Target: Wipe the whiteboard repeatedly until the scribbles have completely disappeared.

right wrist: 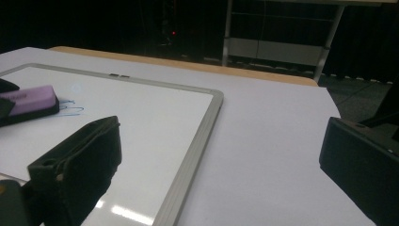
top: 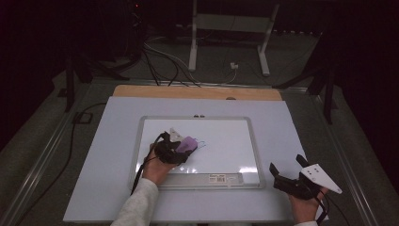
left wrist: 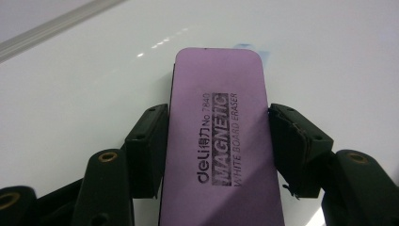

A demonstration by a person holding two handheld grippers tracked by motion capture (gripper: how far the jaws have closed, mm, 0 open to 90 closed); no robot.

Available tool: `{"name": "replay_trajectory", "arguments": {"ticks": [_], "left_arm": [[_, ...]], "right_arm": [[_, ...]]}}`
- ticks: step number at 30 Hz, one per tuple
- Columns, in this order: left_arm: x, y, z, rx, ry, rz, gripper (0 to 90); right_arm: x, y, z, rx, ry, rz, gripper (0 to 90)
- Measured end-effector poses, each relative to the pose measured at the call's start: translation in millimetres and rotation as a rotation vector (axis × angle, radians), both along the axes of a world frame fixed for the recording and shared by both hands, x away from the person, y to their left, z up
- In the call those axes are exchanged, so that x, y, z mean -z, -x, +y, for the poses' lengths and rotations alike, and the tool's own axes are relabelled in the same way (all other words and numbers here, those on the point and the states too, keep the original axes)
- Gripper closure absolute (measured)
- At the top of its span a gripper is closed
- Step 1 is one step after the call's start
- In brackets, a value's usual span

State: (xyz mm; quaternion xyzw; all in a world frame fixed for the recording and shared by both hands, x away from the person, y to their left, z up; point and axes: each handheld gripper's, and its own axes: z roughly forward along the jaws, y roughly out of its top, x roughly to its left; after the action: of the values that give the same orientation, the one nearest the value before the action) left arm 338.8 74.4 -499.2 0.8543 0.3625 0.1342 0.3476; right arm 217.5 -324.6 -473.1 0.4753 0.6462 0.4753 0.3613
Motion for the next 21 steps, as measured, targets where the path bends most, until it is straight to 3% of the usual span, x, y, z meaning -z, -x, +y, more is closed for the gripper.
{"name": "replay_trajectory", "arguments": {"ticks": [3, 6, 12, 14, 16, 17, 21], "left_arm": [[-0.5, -0.8, -1.0, 0.015, 0.000, 0.007, 42.0], [-0.4, -3.5, 0.4, -0.013, -0.007, 0.001, 42.1], [-0.4, -17.0, 9.3, -0.158, -0.033, -0.018, 42.1], [0.0, -22.9, 14.4, -0.244, -0.043, -0.029, 42.1], [0.9, -27.8, 19.0, -0.289, -0.019, -0.015, 42.1], [1.4, -29.9, 20.4, -0.308, -0.004, -0.006, 42.1], [0.0, -31.0, 16.9, -0.306, -0.027, -0.009, 42.1]], "right_arm": [[-0.2, 0.3, -0.3, 0.001, 0.001, -0.001, 0.1], [-0.4, 0.5, -0.9, 0.002, 0.002, -0.002, 0.1], [-0.6, 1.0, -1.5, 0.004, -0.002, -0.002, 0.2], [-0.4, 0.8, -1.7, 0.005, -0.003, -0.002, 0.2], [-0.4, 0.8, -1.8, 0.006, -0.003, -0.001, 0.1], [-0.4, 0.8, -1.8, 0.005, -0.002, -0.002, 0.2], [-0.2, 0.6, -1.5, 0.003, -0.001, -0.001, 0.1]]}}
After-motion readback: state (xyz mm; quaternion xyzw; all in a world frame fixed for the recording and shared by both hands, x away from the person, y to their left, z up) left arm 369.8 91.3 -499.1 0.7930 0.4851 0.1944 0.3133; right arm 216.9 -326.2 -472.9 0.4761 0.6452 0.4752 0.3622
